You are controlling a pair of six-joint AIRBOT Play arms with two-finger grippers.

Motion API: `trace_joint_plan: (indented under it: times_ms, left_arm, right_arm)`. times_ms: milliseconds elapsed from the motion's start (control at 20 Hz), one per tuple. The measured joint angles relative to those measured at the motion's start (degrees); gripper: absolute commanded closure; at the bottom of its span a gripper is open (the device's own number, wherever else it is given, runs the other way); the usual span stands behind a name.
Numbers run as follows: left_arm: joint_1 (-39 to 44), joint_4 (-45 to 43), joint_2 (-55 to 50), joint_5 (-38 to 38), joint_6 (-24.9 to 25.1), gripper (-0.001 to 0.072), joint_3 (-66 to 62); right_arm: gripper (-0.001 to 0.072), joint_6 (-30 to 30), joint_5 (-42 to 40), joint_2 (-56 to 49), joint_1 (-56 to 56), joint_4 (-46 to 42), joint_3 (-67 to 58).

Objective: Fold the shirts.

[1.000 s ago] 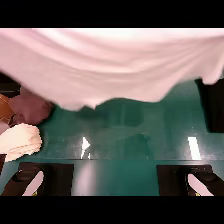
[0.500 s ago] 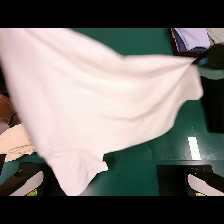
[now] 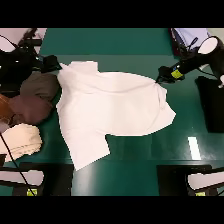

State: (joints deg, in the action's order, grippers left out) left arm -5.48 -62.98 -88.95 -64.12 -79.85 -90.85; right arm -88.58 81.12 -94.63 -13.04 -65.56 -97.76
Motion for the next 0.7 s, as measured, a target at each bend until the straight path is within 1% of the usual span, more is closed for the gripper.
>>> trace_joint_plan:
  times_ms: [100,200,350,500,700]
  left_arm:
    - [-0.8,0.1,-0.4,-0.5,0.1,0.0227,-0.4]
    - [-2.1,0.0,1.0,-2.9,0.0,0.0227,-0.2]
    - [-3.5,-1.7,7.0,-6.7,-0.3,0.0227,5.8]
    - [-3.9,-3.0,16.2,-7.9,-1.3,0.0227,19.1]
    - [-4.1,-3.6,29.1,-7.9,-3.7,0.0227,40.0]
  right_arm:
    - [0.0345,0.7,0.6,-2.1,0.8,1.2,-3.6]
    - [0.0345,2.0,2.6,-2.1,1.9,3.1,-5.2]
    - [0.0345,3.8,4.4,1.9,3.5,4.6,-2.2]
    - [0.0345,4.9,4.5,8.5,4.6,5.4,5.0]
    - [0.0345,6.1,1.7,16.4,5.1,5.7,14.5]
